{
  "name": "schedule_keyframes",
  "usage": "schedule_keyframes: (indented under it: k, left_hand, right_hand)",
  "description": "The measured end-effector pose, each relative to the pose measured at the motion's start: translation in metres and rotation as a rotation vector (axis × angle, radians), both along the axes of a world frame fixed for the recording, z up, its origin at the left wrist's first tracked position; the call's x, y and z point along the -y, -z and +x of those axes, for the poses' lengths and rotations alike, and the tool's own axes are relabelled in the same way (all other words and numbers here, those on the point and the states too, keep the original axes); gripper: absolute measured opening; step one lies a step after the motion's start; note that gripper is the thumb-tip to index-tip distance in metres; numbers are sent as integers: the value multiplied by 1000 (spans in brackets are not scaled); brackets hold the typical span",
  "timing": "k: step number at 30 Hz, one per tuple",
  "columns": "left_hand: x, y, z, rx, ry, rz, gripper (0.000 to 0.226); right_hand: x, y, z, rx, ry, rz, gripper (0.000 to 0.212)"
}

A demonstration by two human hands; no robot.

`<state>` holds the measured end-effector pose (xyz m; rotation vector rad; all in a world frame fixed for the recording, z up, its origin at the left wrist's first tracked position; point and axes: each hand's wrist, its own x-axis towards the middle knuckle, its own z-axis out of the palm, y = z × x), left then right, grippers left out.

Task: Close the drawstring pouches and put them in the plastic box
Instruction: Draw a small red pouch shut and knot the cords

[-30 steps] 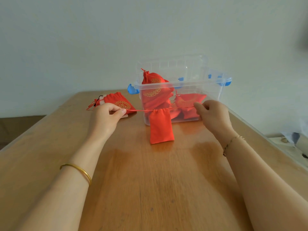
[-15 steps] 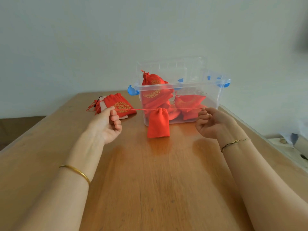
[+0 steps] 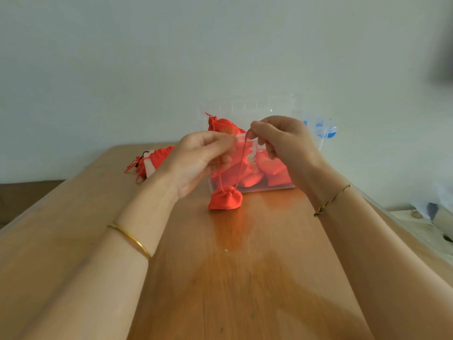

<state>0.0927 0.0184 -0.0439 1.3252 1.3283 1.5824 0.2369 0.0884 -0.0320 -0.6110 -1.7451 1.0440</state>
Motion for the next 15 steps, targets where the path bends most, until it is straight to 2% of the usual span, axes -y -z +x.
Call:
schedule_keyframes:
  k: [4,6,9,13,15]
  left_hand:
    - [-7,-4,5,-164,11,-23,5]
    - [-11,-3,5,-202,-10,-23,6]
    - [-14,-3,4,-132,32,-7,10]
    - [-18,-4,2,-35,114,-26,11]
    - [-19,-3,5,-22,136,-36,11]
  right_hand:
    - [-3,-12,-8,84,-29,66,25]
    - [-5,-11,-9,78,-46,60,26]
    - [-9,3,-3,34,-65,-60,32]
    - [-8,23,0,205,-98,-171,34]
    - [-7,27,-2,205,-155,-188,33]
